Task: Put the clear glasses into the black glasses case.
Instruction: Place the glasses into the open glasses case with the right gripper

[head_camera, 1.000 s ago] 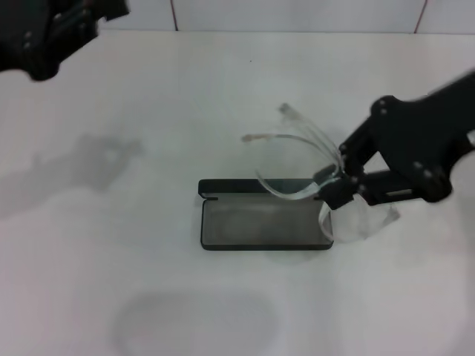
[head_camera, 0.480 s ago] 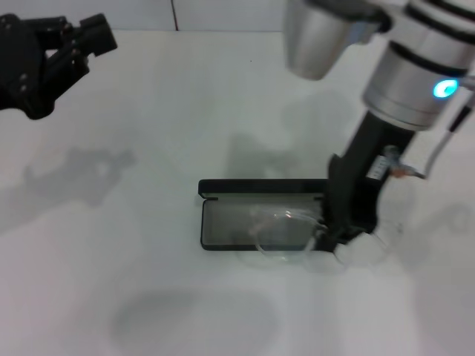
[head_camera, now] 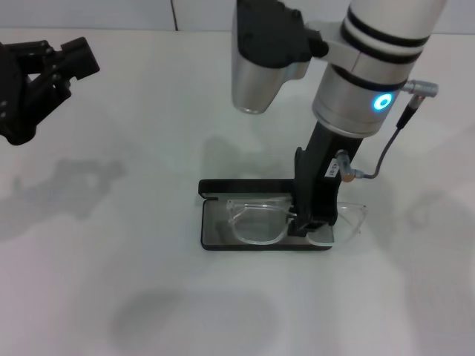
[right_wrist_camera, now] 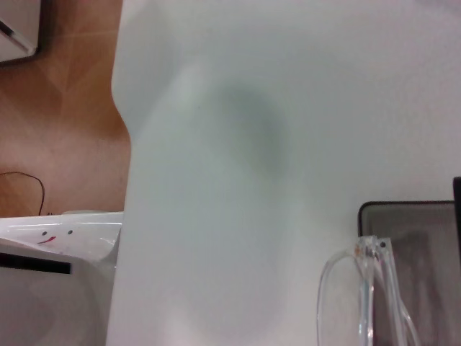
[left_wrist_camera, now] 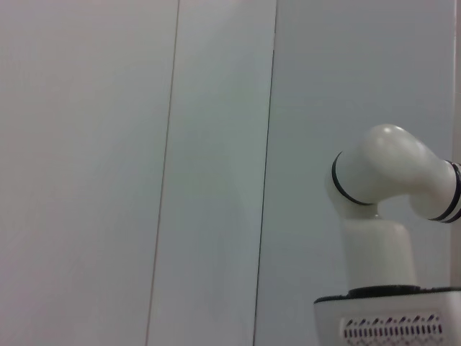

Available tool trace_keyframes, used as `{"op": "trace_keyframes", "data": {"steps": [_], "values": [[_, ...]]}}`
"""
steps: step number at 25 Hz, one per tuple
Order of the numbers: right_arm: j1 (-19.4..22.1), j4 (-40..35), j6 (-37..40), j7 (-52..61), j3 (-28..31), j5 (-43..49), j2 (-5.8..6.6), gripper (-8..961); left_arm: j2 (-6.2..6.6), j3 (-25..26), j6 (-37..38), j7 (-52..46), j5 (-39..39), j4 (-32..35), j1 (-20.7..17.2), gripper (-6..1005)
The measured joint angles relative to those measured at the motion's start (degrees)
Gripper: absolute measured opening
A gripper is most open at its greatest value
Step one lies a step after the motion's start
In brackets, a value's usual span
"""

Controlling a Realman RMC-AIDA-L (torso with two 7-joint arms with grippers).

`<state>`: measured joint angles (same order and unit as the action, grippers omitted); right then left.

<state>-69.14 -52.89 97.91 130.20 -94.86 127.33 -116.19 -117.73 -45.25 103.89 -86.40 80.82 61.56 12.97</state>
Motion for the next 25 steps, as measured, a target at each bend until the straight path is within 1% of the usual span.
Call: {"op": "trace_keyframes", "data": {"steps": [7, 16, 25], "values": [[-0.36, 1.03, -4.32, 0.57, -5.74, -3.16, 0.00, 124, 0.50, 0.04, 1.79, 1.02, 0.27, -0.30, -0.64, 75], [-2.07, 1.13, -11.53, 6.66, -16.37, -3.77, 0.00, 124, 0.83, 0.08, 2.31, 1.46, -0.02, -1.58, -1.74, 75], [-2.82, 1.21, -14.45, 7.26, -18.52, -4.09, 0.00, 124, 1.18, 0.70, 2.83, 2.95, -0.06, -4.01, -1.72, 75]]}}
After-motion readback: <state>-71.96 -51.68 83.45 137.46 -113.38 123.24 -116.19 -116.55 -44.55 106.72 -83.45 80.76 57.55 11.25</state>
